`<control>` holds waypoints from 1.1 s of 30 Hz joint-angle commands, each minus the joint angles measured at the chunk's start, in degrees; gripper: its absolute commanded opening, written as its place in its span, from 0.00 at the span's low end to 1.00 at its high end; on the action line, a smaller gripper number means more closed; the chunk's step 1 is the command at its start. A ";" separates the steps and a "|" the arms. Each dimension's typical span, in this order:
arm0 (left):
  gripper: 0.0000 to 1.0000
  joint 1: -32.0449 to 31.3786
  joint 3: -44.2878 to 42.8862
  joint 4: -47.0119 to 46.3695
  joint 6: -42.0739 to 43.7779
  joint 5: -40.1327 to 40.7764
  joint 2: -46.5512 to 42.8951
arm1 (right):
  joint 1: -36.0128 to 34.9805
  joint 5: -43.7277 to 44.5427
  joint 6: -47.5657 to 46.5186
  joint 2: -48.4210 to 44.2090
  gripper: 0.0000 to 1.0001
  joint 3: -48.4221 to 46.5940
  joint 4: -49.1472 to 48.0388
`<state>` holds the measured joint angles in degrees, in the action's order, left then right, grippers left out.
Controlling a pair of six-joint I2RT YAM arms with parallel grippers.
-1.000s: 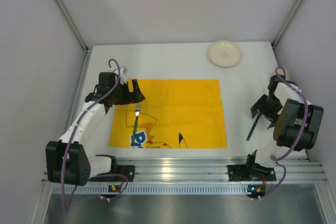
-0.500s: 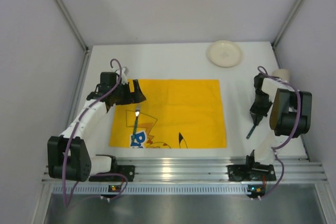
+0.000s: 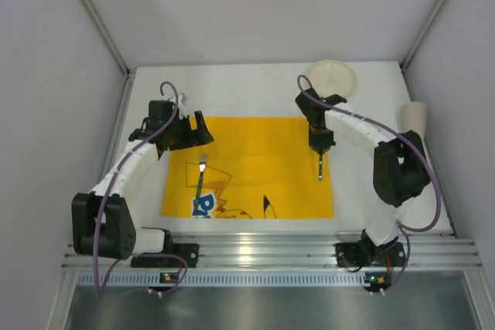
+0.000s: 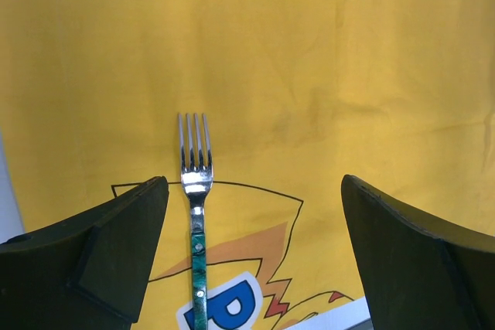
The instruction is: Set the dinner table for one person
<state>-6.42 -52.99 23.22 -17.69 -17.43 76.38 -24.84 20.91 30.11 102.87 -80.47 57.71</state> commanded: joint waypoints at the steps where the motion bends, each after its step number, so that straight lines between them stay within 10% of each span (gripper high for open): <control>1: 0.99 0.00 -4.22 1.64 -0.85 3.98 -0.97 | -4.85 -7.88 2.93 -3.29 0.00 3.11 -2.24; 14: 0.99 0.00 -1.33 5.08 -2.87 5.56 -8.61 | -6.89 -16.43 3.64 1.11 0.00 9.89 -9.82; 22: 0.99 0.00 3.15 3.67 -5.16 5.65 -13.01 | -6.98 -12.92 3.73 -1.53 0.80 7.97 -3.06; 33: 0.99 -0.09 1.05 5.51 -4.72 6.18 -13.27 | 11.28 -14.83 1.87 1.35 0.87 -11.89 -6.90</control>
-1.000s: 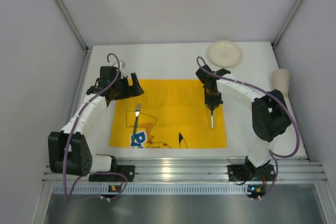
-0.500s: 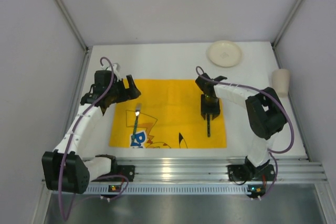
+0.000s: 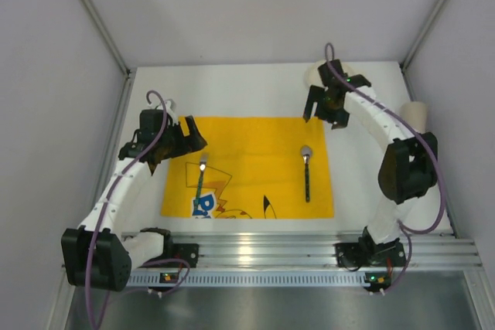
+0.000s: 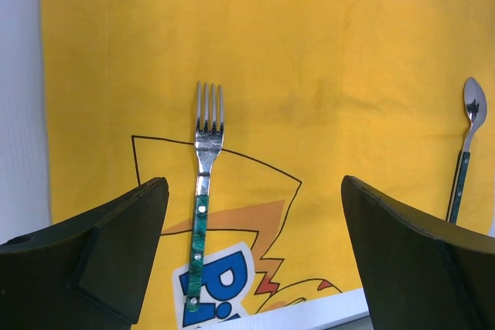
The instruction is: Set the dinner table for one person
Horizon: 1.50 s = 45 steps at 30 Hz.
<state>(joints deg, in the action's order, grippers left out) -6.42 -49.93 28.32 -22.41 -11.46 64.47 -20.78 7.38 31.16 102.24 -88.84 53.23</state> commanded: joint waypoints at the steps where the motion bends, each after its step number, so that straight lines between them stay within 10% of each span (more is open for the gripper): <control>1: 0.99 -0.09 -2.36 0.86 0.09 0.13 -1.27 | 11.33 -2.53 1.71 3.39 0.86 -4.32 -3.30; 11: 0.99 -0.09 -4.73 5.08 0.62 -0.31 -2.24 | 19.10 -5.27 4.79 31.16 0.85 -37.69 -1.12; 23: 0.99 -0.18 -6.94 13.52 1.67 2.67 -5.49 | 19.98 -0.34 12.70 40.84 0.75 -38.16 -12.19; 27: 0.99 -0.18 -6.49 13.78 2.11 2.06 -4.53 | 19.81 -0.96 12.97 43.22 0.21 -39.40 -11.75; 30: 0.99 -0.26 -7.28 12.82 1.76 0.49 -2.60 | 19.72 -1.75 11.30 41.91 0.00 -37.39 -11.92; 45: 0.99 -7.12 -16.68 -4.67 -5.62 -5.68 14.89 | 7.08 -9.57 5.49 5.89 0.00 -8.65 -17.64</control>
<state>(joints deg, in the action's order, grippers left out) -12.29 -62.92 30.63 -25.80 -16.16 77.76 -9.61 1.28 37.50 119.28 -100.77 36.40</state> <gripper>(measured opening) 0.987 0.021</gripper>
